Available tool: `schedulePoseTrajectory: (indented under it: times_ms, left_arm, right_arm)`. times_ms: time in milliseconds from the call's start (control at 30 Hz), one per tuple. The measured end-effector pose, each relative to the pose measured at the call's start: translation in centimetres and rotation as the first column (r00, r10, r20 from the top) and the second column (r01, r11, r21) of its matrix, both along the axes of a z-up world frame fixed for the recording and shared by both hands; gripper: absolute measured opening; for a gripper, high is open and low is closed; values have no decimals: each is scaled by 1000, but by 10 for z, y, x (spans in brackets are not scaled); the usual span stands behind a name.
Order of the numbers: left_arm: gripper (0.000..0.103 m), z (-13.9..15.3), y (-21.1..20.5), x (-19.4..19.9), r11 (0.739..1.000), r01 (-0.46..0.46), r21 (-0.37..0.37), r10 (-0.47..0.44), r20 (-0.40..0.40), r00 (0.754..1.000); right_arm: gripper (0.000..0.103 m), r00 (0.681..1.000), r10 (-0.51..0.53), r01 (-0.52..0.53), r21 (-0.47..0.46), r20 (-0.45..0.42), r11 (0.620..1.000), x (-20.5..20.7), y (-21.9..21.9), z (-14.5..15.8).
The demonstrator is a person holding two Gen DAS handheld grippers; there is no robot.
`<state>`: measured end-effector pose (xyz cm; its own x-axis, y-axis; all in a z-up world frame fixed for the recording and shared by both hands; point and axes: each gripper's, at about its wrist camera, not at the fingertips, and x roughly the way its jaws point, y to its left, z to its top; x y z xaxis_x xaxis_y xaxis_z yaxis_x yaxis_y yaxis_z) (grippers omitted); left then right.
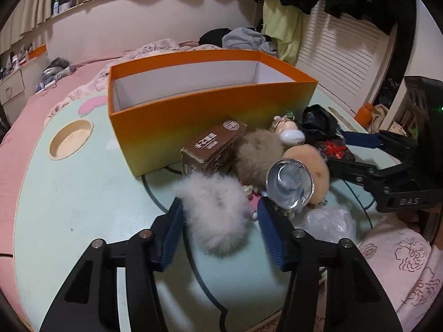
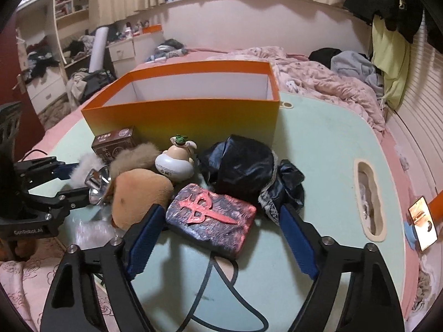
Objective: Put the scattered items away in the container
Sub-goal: 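Grasp the dark red-cross box with the right gripper while left gripper reaches the white pompom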
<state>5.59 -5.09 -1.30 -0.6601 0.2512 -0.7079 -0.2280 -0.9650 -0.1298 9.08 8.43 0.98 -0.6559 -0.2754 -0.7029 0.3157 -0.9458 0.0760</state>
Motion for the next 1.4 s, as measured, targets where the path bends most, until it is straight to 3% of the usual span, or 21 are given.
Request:
schedulePoseTrajectory:
  times_ms: [67, 200, 400, 633, 833, 1033, 1300, 1400]
  left_arm:
    - [35, 0, 0, 2, 1000, 5, 4, -5, -2, 1000]
    - [31, 2, -2, 5, 1000, 12, 23, -12, -15, 1000]
    - [31, 9, -8, 12, 999, 4, 47, -2, -40, 999]
    - [31, 13, -15, 15, 998, -18, 62, 21, -57, 998]
    - [31, 13, -14, 13, 998, -13, 59, 17, -59, 998]
    - [31, 12, -13, 12, 998, -13, 62, 17, -57, 998]
    - [31, 11, -13, 14, 998, -15, 65, 19, -61, 998]
    - [31, 11, -14, 14, 998, -16, 65, 21, -64, 998]
  right_arm:
    - [68, 1000, 4, -4, -7, -8, 1000, 2, 0, 1]
    - [60, 1000, 18, -18, -57, -6, 998, 7, 6, 0]
    - [59, 999, 38, -40, -170, -13, 985, 20, 20, 5]
    - [57, 998, 37, -46, -208, -46, 977, 30, 26, 12]
    - [59, 999, 38, -38, -192, 1, 981, 24, 23, 2]
    - [79, 999, 31, -30, -116, 10, 993, 16, 11, -1]
    - [79, 998, 33, -34, -15, -54, 999, 16, -1, 5]
    - [79, 993, 12, -29, -146, -116, 989, 25, 21, 17]
